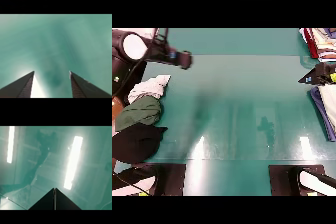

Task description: Fold the shirts.

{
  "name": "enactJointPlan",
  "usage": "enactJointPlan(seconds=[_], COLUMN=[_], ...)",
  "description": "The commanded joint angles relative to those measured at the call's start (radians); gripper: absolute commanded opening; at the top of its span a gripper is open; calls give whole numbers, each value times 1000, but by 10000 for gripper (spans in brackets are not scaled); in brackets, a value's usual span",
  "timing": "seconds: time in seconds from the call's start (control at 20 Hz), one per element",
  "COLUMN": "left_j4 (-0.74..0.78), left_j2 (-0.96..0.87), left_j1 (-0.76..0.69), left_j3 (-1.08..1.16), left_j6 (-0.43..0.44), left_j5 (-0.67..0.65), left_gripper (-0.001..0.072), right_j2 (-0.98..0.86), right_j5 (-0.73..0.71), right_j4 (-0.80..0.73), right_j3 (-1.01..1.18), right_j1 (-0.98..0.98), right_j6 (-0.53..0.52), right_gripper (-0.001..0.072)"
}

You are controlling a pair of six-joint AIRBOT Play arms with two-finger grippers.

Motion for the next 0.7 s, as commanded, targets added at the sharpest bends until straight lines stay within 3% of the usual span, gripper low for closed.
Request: enactJointPlan(seconds=[0.0, 0.15, 0.3, 0.65], left_j4=[183, 182, 176, 135], left_j2=[-3, -3, -43, -188], left_j1=[169, 325, 443, 497], left_j3=[-76, -233, -344, -350], left_j6=[-27, -41, -123, -132], left_j5=[-39, 92, 216, 237], left_gripper=[531, 531, 531, 519], right_j2=[0, 0, 0, 1], right_j5=[-23, -30, -30, -29], right_j4=[0, 0, 0, 1], right_j3=[0, 0, 0, 0], right_j1=[1, 1, 1, 1], right_j6=[3, 3, 3, 4], right_gripper=[17, 17, 17, 17])
